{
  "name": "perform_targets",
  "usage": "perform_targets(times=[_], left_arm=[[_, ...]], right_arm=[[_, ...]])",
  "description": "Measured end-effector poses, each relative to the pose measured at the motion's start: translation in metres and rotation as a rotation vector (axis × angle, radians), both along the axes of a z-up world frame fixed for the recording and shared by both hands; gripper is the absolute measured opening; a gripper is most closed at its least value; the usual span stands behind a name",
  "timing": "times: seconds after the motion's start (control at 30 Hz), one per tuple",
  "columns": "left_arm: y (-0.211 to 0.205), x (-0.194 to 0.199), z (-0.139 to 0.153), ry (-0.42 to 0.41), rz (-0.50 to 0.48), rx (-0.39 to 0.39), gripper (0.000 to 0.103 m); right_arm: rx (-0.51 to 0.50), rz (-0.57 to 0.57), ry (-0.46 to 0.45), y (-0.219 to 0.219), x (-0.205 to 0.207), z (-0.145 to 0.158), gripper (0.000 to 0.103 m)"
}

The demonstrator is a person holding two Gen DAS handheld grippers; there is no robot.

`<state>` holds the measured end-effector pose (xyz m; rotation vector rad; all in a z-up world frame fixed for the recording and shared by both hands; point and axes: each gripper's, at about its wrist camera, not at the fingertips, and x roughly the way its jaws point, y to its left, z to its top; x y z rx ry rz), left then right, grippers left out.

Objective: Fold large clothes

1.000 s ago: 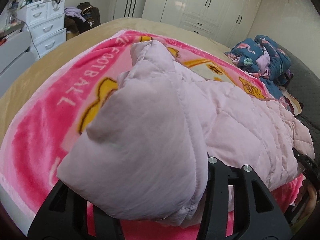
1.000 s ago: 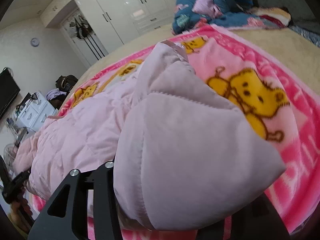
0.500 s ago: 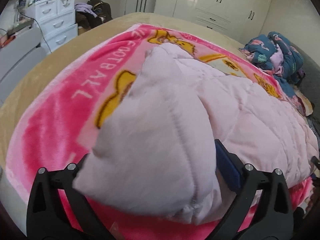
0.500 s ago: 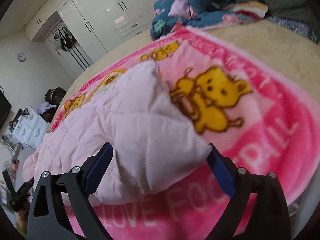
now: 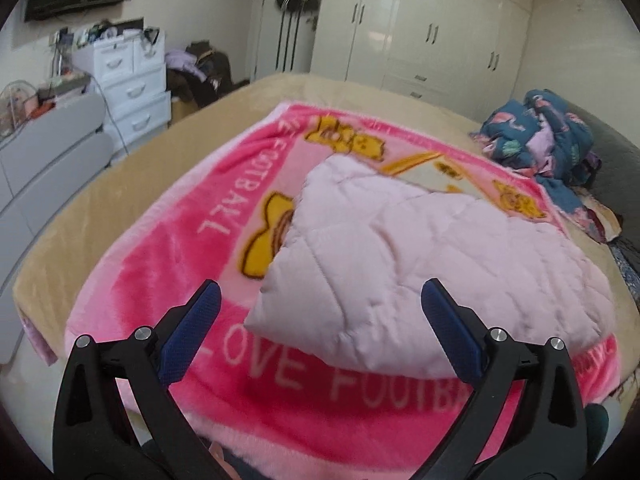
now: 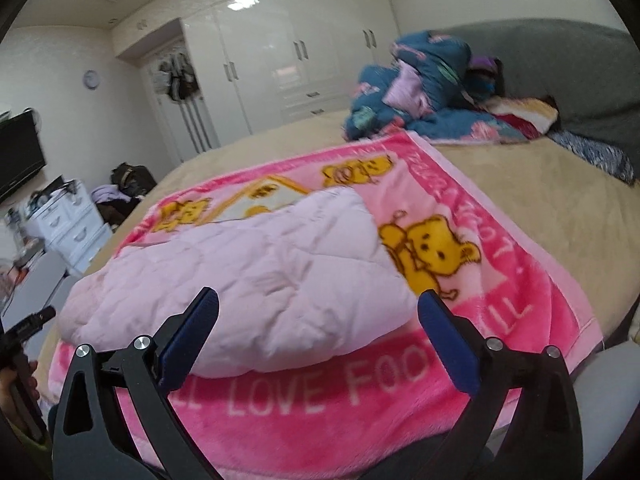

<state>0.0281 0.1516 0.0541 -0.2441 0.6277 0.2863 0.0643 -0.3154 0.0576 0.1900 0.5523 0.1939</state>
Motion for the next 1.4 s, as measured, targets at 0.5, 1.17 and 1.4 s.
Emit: perform_targets(times=[0.5,1.17,1.4], left_arm=[[-0.074,-0.055,0.009,-0.059,-0.16,0.045,0.094],[-0.115,-0.057,-0.026,-0.019,-0.236,-0.019,0.094],[-0.115,-0.053,-0.03,0.003,-0.22,-0.004,0.094]], right_arm=[[-0.035,0.142,-0.017,0.041,-0.06,0.002,0.099],[-0.068,0.229,0.096,0.068,-0.066,-0.046,0.099],[-0.097,0.249,0.087,0.08,-0.066,-0.045,0.099]])
